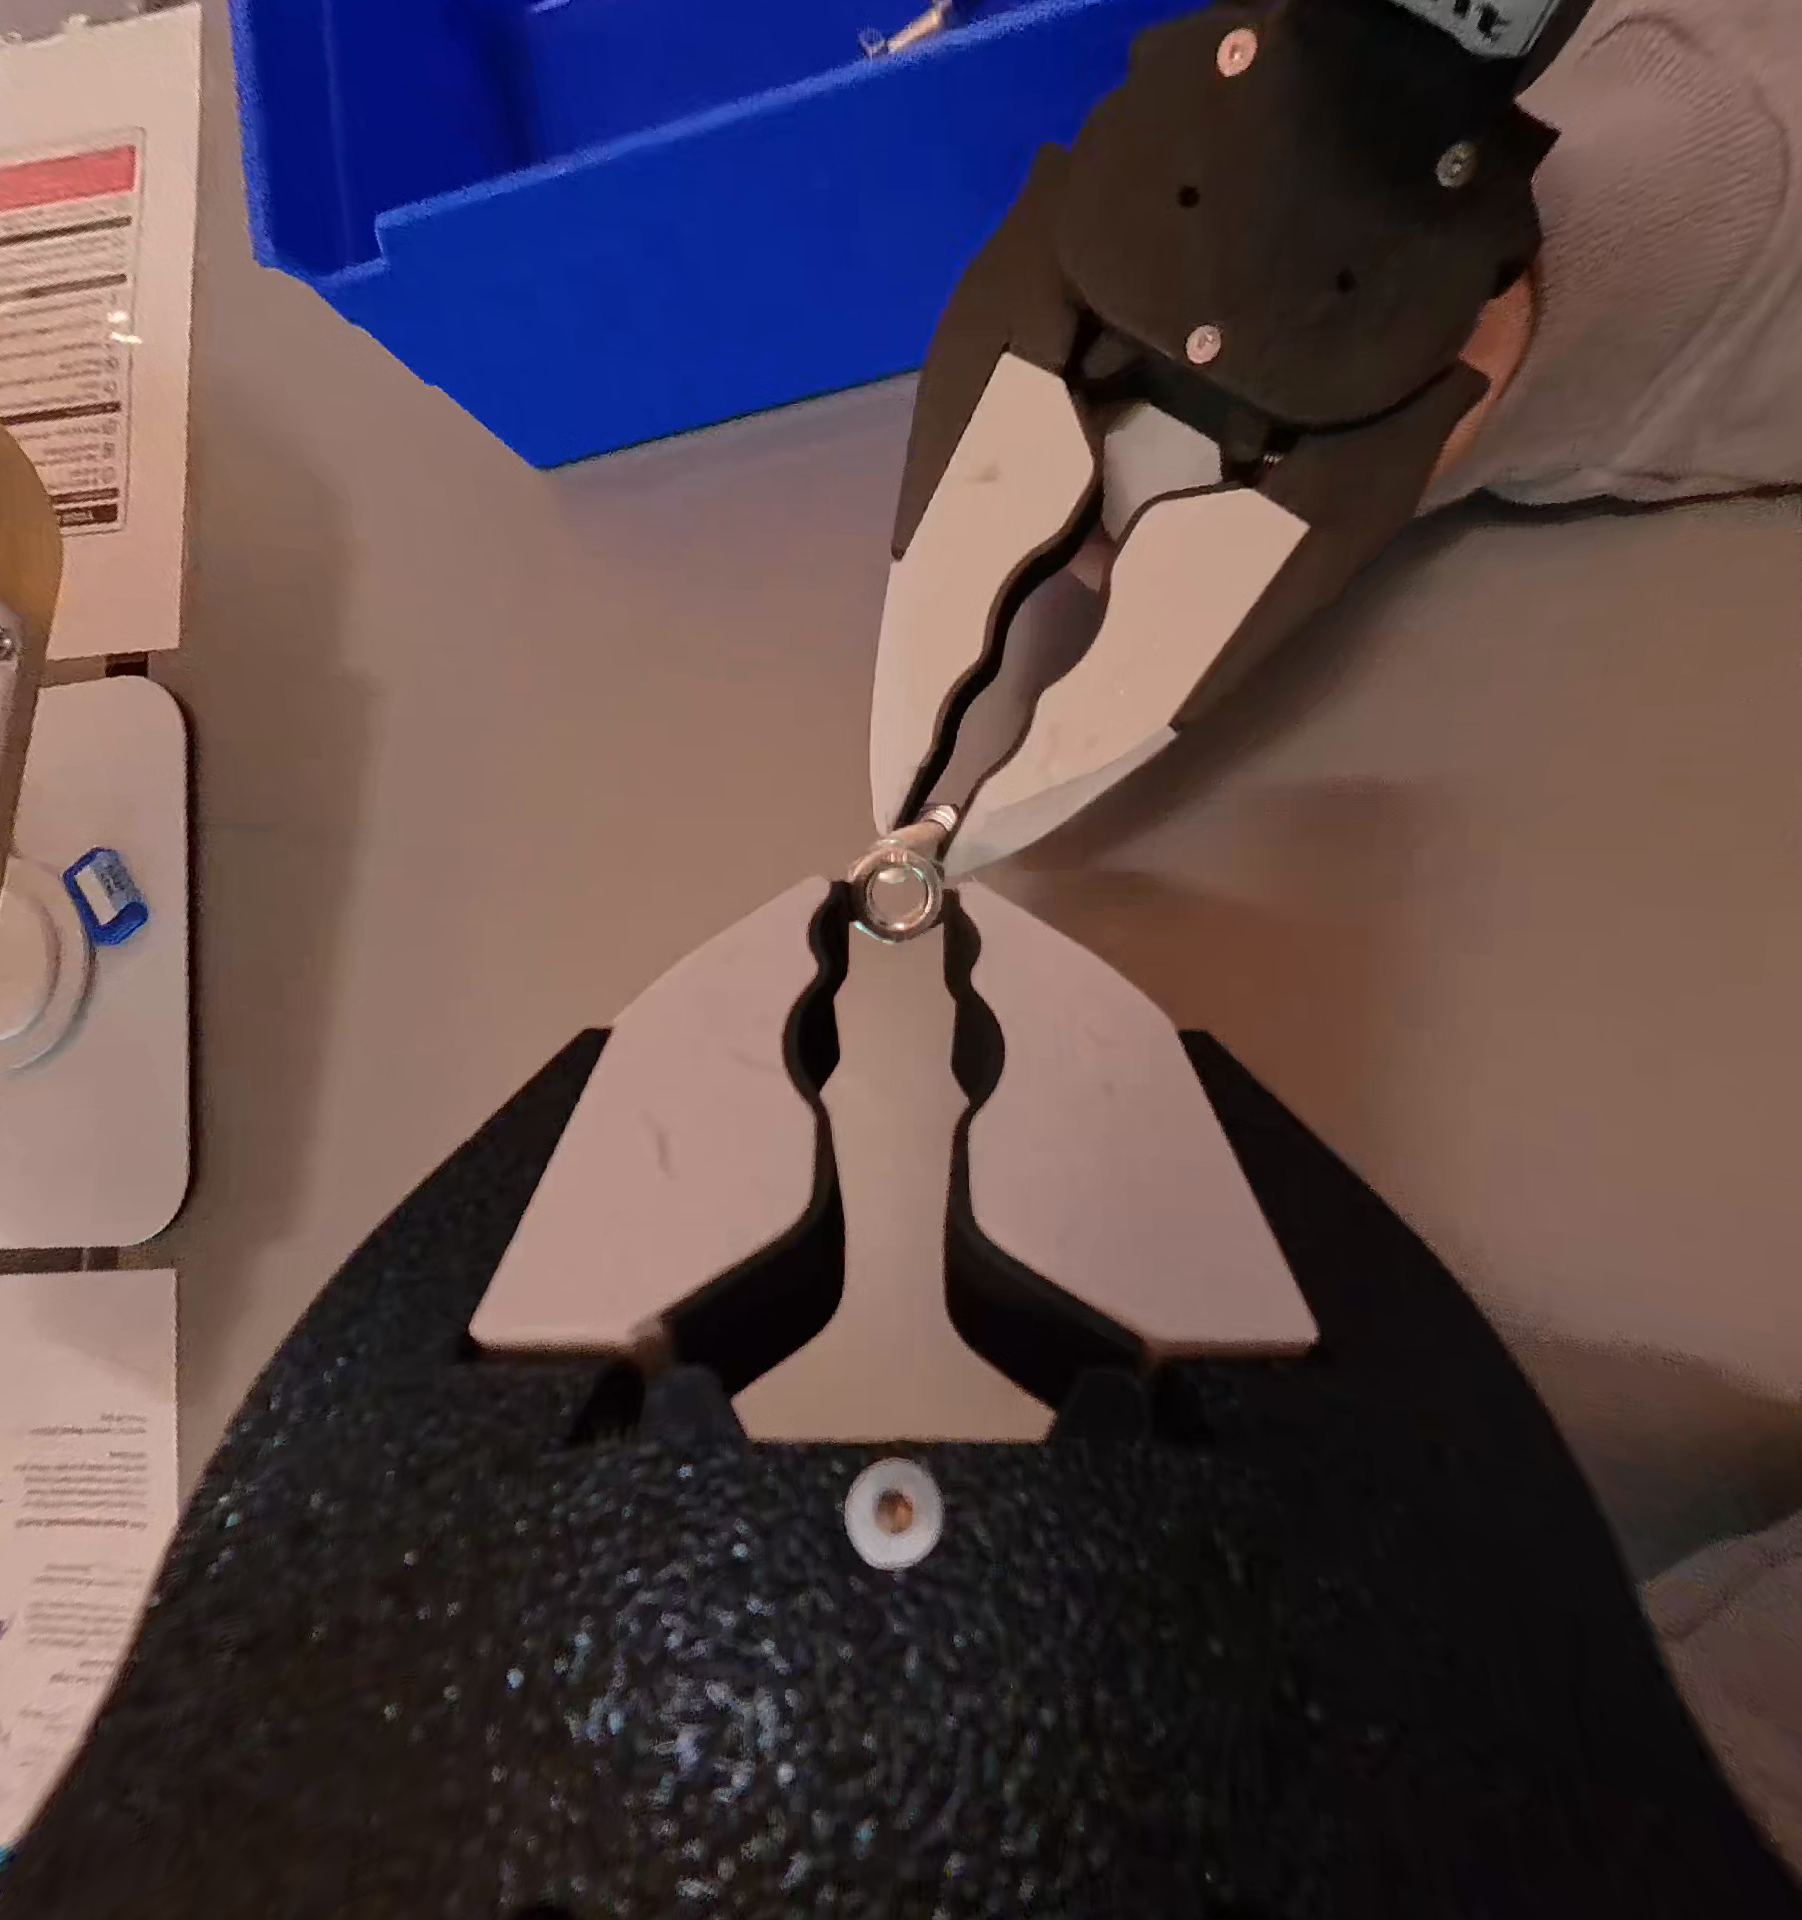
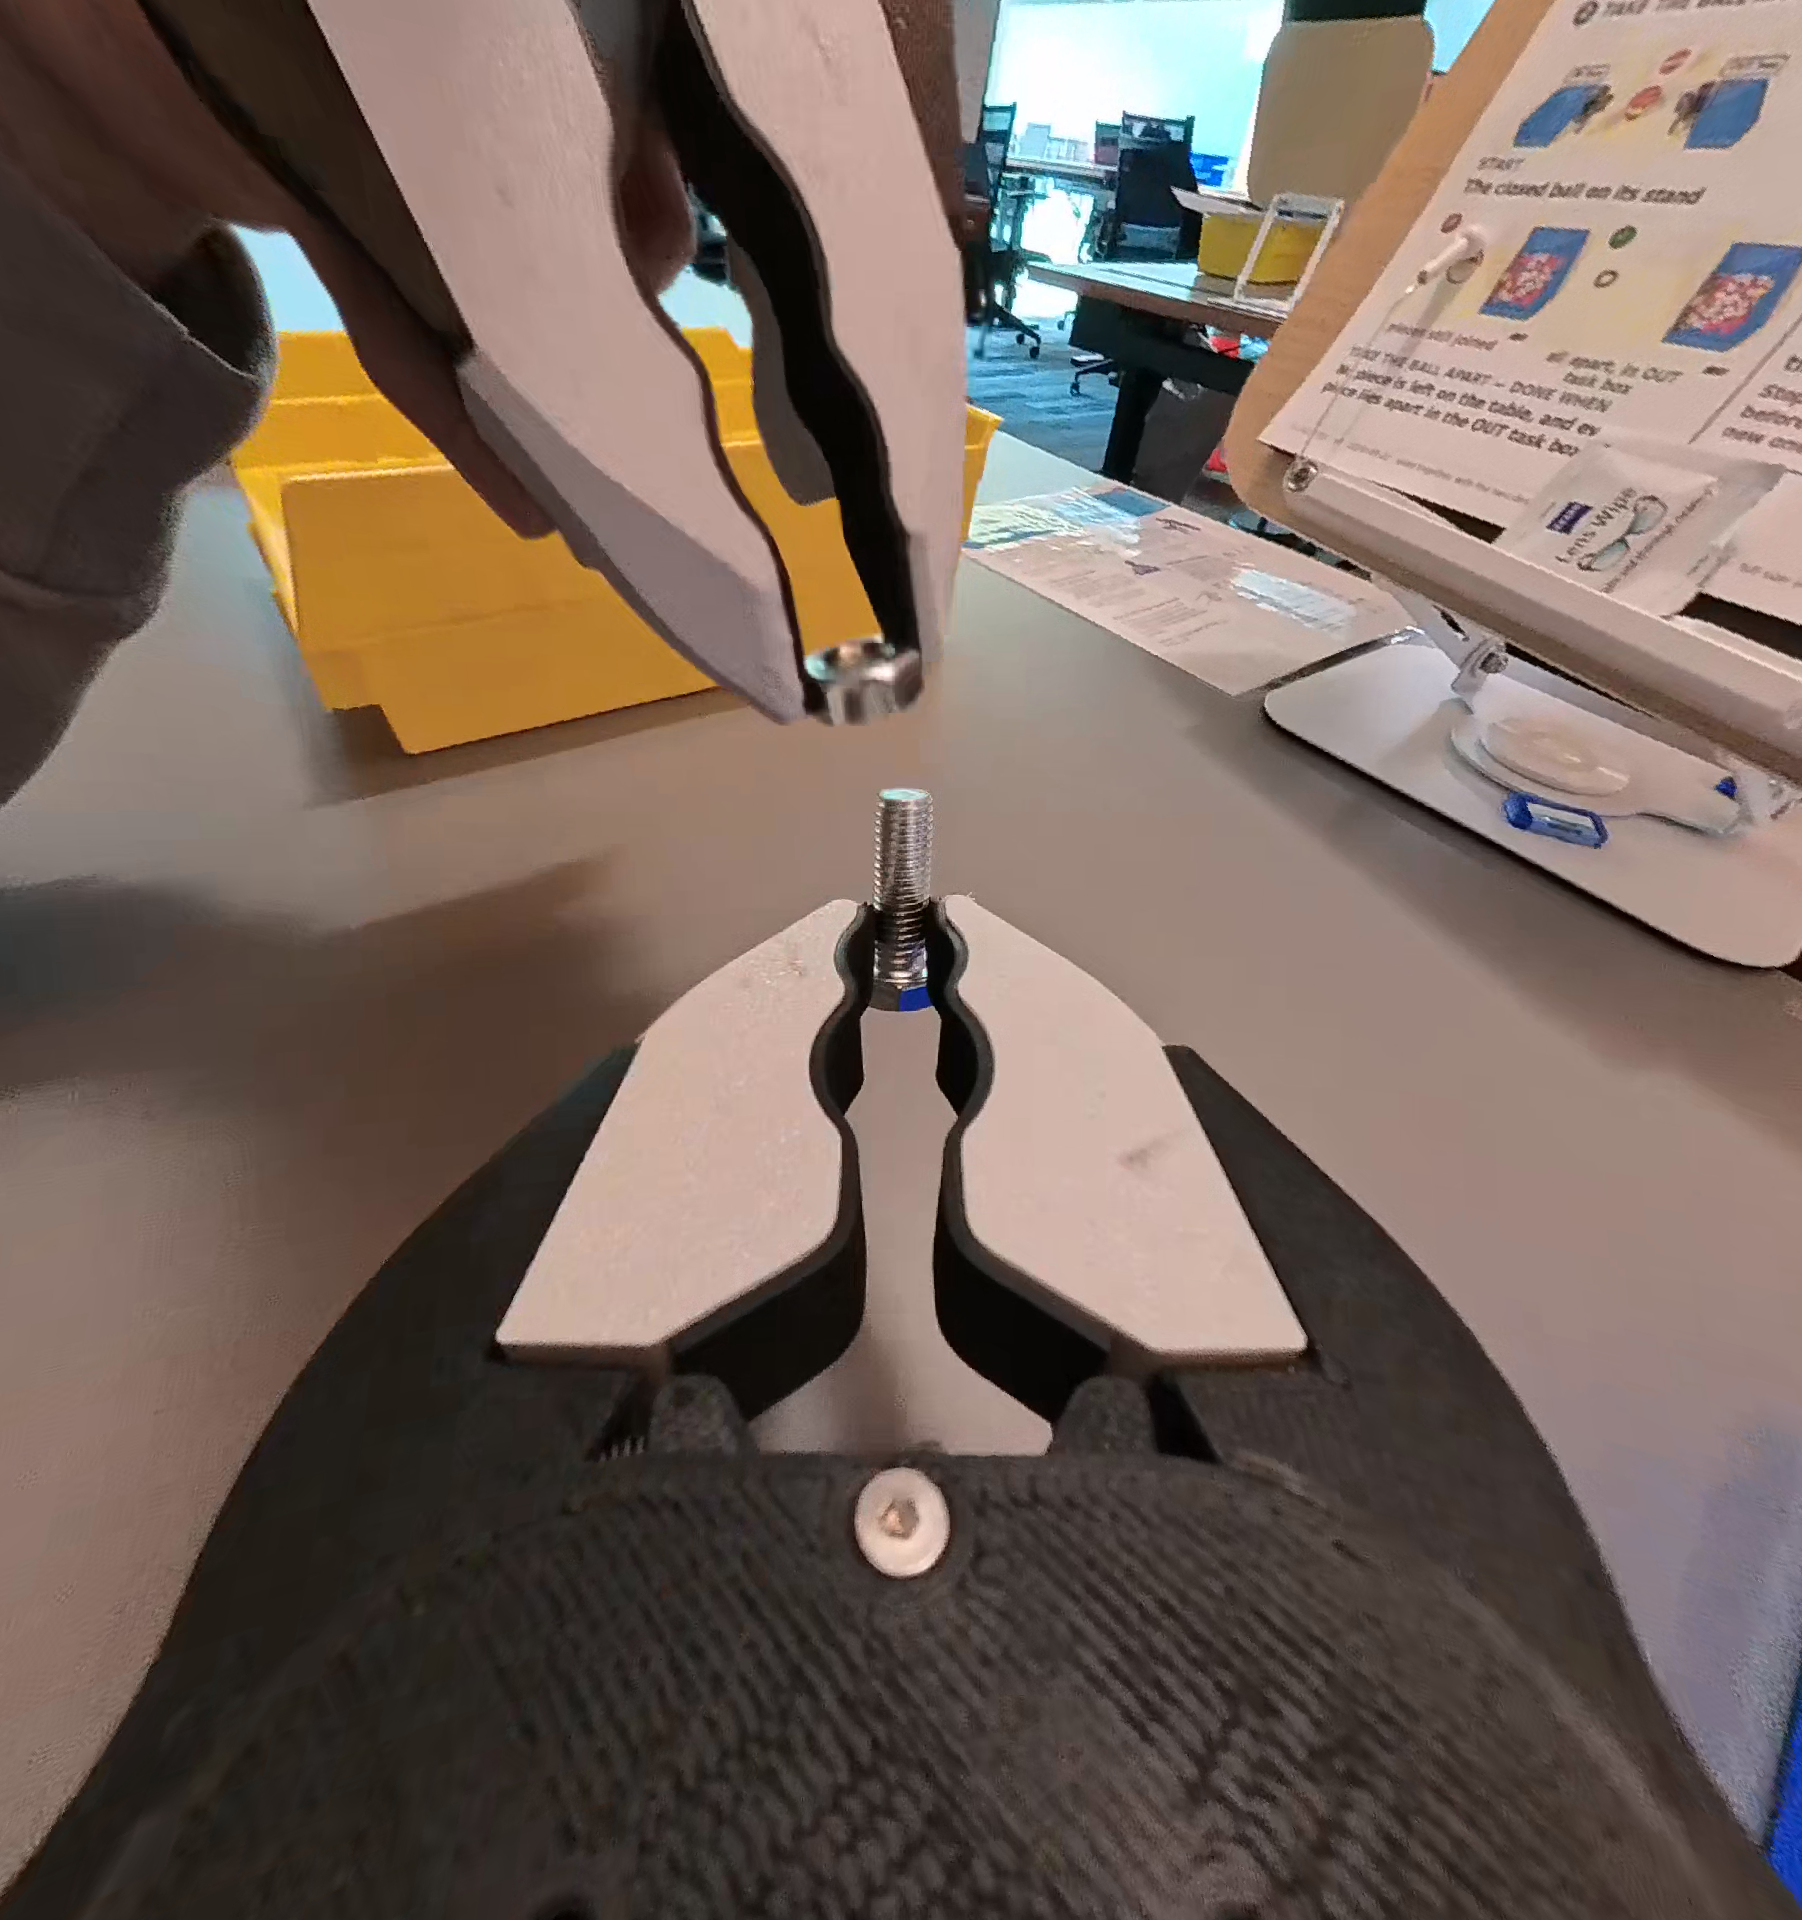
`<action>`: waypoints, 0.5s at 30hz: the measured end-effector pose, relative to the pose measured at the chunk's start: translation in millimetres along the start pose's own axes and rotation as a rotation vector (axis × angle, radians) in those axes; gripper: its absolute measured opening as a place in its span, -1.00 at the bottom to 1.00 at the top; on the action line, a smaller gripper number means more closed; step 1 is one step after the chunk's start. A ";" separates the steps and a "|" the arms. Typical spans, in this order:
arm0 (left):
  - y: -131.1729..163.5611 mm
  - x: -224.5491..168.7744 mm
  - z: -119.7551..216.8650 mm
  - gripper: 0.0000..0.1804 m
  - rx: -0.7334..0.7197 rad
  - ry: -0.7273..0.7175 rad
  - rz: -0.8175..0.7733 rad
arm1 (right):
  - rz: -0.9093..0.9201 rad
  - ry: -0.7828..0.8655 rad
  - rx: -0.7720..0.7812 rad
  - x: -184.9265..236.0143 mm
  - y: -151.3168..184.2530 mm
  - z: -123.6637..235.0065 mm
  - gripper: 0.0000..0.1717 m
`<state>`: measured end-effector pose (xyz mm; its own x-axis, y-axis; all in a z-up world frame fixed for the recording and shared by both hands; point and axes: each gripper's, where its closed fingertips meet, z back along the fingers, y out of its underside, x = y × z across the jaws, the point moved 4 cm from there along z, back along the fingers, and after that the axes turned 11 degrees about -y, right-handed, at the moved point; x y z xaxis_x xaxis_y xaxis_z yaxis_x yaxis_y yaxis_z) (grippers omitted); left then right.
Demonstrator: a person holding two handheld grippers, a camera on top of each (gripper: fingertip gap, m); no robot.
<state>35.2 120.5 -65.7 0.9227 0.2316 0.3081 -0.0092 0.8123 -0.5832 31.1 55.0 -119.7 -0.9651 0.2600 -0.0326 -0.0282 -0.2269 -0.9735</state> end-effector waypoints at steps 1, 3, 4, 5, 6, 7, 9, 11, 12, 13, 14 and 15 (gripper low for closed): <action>0.5 -0.6 -1.4 -0.82 0.013 -0.001 -0.003 | 0.006 -0.006 -0.006 1.5 -1.0 -0.7 -0.89; 1.6 -1.7 -3.0 -0.82 0.036 0.001 -0.006 | 0.029 -0.003 -0.013 3.1 -2.7 -1.3 -0.89; 1.9 -2.1 -3.2 -0.82 0.044 0.000 -0.009 | 0.036 -0.002 -0.013 3.4 -2.9 -1.4 -0.89; 1.9 -2.8 -2.9 -0.82 0.048 0.001 -0.012 | 0.035 -0.006 -0.013 3.7 -3.0 -1.7 -0.89; 1.3 -3.3 -2.6 -0.82 0.047 0.000 -0.013 | 0.035 -0.008 -0.017 4.1 -3.2 -1.8 -0.89; 0.7 -3.5 -2.5 -0.82 0.046 -0.001 -0.013 | 0.040 -0.010 -0.022 4.6 -3.8 -1.8 -0.89; 0.6 -4.1 -3.0 -0.82 0.051 0.002 -0.007 | 0.070 -0.016 -0.032 6.5 -5.9 -1.5 -0.89; -0.1 -4.9 -3.1 -0.82 0.049 0.008 -0.003 | 0.092 -0.012 -0.027 6.8 -5.6 -1.8 -0.89; 0.5 -6.1 -3.5 -0.82 0.056 0.017 -0.001 | 0.094 -0.013 -0.032 7.1 -6.1 -1.8 -0.89; 1.0 -7.4 -3.9 -0.82 0.065 0.027 0.001 | 0.100 -0.015 -0.034 7.3 -6.2 -1.8 -0.89; 1.1 -8.2 -4.4 -0.82 0.072 0.030 0.002 | 0.110 -0.020 -0.030 7.8 -5.6 -2.2 -0.89; 1.3 -8.6 -4.7 -0.82 0.078 0.030 -0.001 | 0.123 -0.020 -0.027 8.1 -5.1 -2.3 -0.89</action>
<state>29.1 117.0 -72.7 0.9337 0.2157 0.2857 -0.0371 0.8520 -0.5223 24.1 60.4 -115.6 -0.9657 0.2130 -0.1483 0.0979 -0.2305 -0.9681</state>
